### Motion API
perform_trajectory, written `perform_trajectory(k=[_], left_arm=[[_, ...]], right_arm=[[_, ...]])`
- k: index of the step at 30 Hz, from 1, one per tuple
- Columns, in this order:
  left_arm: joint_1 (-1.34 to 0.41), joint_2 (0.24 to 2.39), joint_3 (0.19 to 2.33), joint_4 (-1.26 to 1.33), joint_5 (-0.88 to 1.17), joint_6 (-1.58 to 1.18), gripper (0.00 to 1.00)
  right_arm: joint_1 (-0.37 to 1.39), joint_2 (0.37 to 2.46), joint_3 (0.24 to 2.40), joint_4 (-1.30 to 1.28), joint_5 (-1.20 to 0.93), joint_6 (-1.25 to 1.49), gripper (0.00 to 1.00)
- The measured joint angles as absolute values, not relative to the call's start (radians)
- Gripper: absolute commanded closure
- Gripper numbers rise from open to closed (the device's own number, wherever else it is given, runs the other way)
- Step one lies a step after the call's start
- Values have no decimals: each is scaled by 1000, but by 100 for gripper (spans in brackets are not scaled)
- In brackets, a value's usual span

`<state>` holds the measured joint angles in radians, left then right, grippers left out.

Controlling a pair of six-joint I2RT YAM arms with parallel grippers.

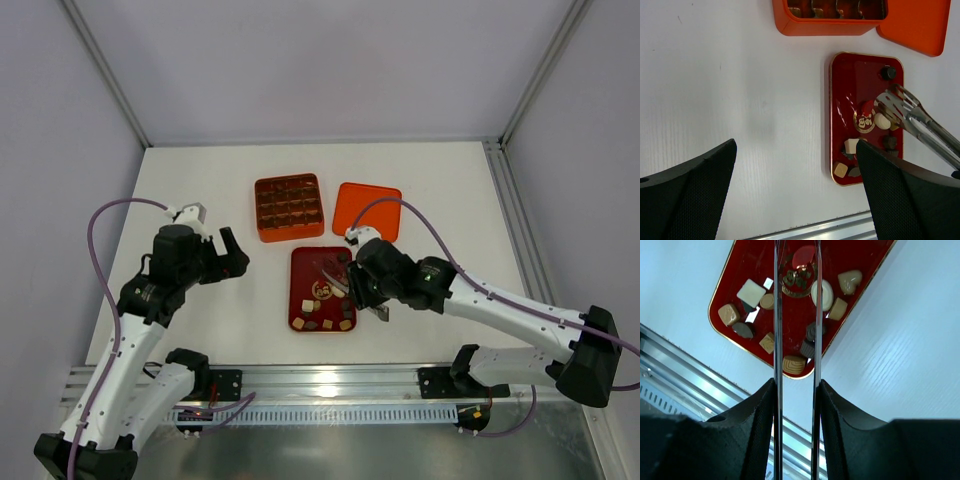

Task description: Pack the chocolate

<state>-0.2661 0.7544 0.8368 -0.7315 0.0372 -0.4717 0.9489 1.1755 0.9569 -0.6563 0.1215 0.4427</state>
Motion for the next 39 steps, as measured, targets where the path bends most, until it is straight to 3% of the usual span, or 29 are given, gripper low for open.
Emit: perform_trajectory(k=[39], left_arm=[[-268,754,837,-731,35,-472,0]], right_arm=[[1002,1231,863,-598,131,534,59]])
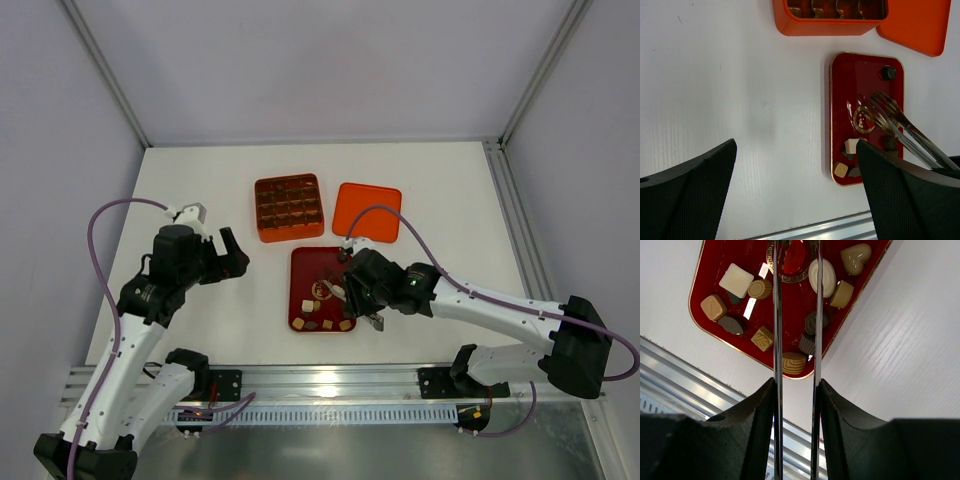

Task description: Pack the chocolate

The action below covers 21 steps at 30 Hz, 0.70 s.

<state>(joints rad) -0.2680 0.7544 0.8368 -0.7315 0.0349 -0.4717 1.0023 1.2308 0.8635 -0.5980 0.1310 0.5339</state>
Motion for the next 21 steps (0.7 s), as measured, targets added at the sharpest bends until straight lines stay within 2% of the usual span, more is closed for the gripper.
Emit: perform_trajectory(k=[21], left_arm=[[-268,754,837,-731,35,-472,0]], right_arm=[[1027,1184,871,-661,140,544,59]])
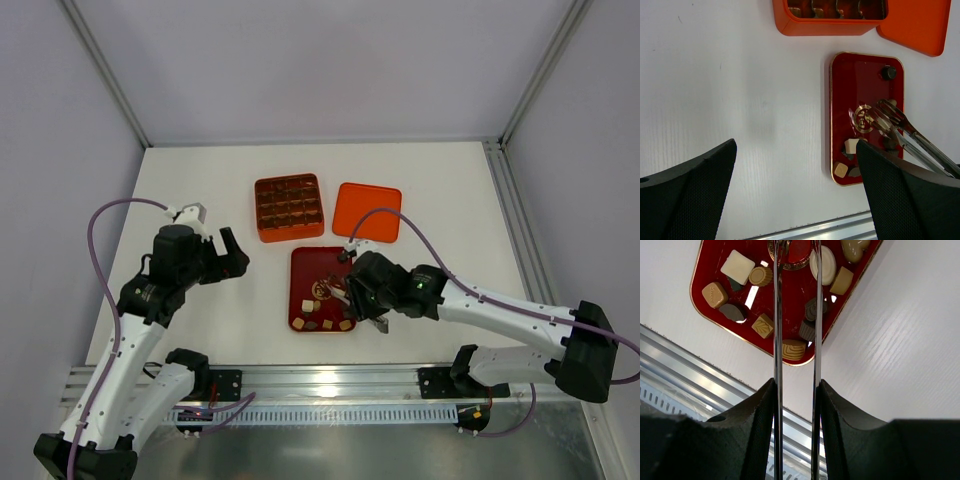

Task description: Pack the chocolate

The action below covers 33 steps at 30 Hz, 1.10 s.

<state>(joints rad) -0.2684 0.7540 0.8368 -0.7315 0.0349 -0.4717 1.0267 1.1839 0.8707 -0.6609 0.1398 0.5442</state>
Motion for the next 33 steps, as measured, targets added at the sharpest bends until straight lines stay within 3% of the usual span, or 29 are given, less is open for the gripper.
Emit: perform_trajectory(k=[25,33], left_arm=[[-275,741,837,-731,34,-472,0],[-275,741,837,-731,33,-472,0]], right_arm=[[1076,1219,902,-713,138,555,59],[1078,1240,915,-717,139,554,64]])
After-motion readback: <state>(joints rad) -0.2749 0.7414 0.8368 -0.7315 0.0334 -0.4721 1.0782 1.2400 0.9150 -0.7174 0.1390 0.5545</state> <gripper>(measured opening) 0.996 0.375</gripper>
